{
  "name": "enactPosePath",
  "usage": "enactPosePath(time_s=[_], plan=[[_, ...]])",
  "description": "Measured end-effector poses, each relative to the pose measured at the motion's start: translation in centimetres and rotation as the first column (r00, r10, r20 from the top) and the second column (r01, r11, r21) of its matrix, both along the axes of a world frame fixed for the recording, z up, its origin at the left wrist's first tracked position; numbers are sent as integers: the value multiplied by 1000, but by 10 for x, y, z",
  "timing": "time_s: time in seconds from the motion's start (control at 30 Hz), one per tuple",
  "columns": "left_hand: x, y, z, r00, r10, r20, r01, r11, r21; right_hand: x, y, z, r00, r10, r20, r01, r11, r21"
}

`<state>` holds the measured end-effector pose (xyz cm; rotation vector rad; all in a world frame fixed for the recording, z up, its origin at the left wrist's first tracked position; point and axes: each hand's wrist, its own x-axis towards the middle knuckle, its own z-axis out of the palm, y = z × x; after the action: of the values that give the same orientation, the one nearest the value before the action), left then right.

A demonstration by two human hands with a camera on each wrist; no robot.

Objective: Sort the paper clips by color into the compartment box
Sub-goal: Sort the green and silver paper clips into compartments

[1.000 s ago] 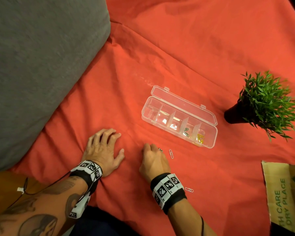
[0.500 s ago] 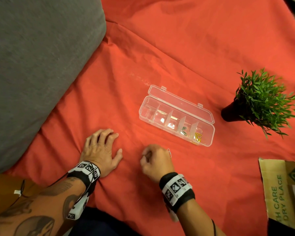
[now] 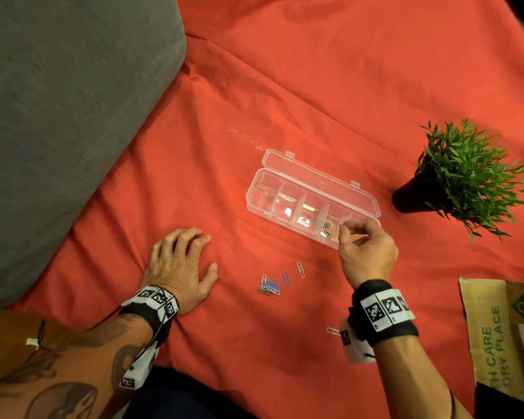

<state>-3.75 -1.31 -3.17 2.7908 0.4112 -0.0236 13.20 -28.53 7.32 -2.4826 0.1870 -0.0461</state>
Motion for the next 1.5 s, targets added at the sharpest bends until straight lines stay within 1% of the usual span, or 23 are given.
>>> enactPosePath(time_s=[0.1,0.23,0.3,0.37,0.43,0.5,0.57,0.6,0.67,0.77,0.83,0.87,0.97,1.03,1.13,1.23,1.3,1.33,1.4,1.43,1.5], plan=[[0,0,0,1000,-1,-10,1,1000,0,0,-2,-6,999,48,8,-47,998,-39],[0,0,-1,1000,0,-13,-1,1000,-1,-7,1,-5,997,57,47,-56,998,-15],[1,-1,-1,1000,2,-5,-2,1000,-1,-13,6,-2,993,89,78,-90,996,5],[1,-1,-1,1000,3,1,-3,1000,-3,-23,14,-1,984,148,100,-153,988,38],[1,-1,0,1000,5,4,-5,1000,-4,-36,22,-4,961,262,88,-267,963,47],[0,0,0,1000,2,5,-2,1000,-2,-51,29,-13,911,413,-4,-412,910,31],[0,-1,0,1000,1,1,-1,1000,3,-60,32,-25,823,544,-162,-551,835,4],[0,-1,0,1000,2,-1,-2,1000,4,-63,34,-30,773,586,-244,-606,795,-9],[0,-1,0,1000,4,0,-4,1000,5,-66,37,-35,676,636,-372,-692,721,-26],[0,-1,1,1000,3,-6,-3,1000,8,-71,42,-35,540,694,-477,-816,571,-92],[0,-1,1,1000,4,-12,-3,1000,6,-76,46,-36,483,716,-504,-864,485,-139],[0,-1,1,1000,5,-13,-5,1000,5,-78,48,-37,476,725,-499,-871,467,-151],[1,-1,1,1000,9,-19,-9,1000,0,-82,53,-43,494,729,-473,-864,471,-177],[1,-1,1,1000,10,-17,-10,1000,-4,-82,53,-44,519,720,-461,-845,514,-149],[0,-2,1,1000,7,-11,-7,1000,-4,-78,49,-44,597,675,-434,-779,617,-112],[0,-2,1,1000,9,-13,-9,1000,-5,-73,40,-47,695,553,-461,-642,765,-50],[0,-2,1,1000,10,-14,-10,1000,-4,-69,33,-48,746,485,-457,-558,830,-30],[0,-2,1,1000,8,-11,-9,1000,-3,-68,29,-49,768,470,-435,-536,843,-35],[1,-2,2,1000,4,-7,-4,1000,-3,-68,24,-48,796,476,-374,-532,845,-59],[1,-2,2,1000,6,-5,-6,1000,-5,-70,23,-47,795,497,-348,-549,834,-63],[1,-2,2,1000,13,-6,-13,1000,-13,-74,25,-45,764,559,-322,-610,789,-75]])
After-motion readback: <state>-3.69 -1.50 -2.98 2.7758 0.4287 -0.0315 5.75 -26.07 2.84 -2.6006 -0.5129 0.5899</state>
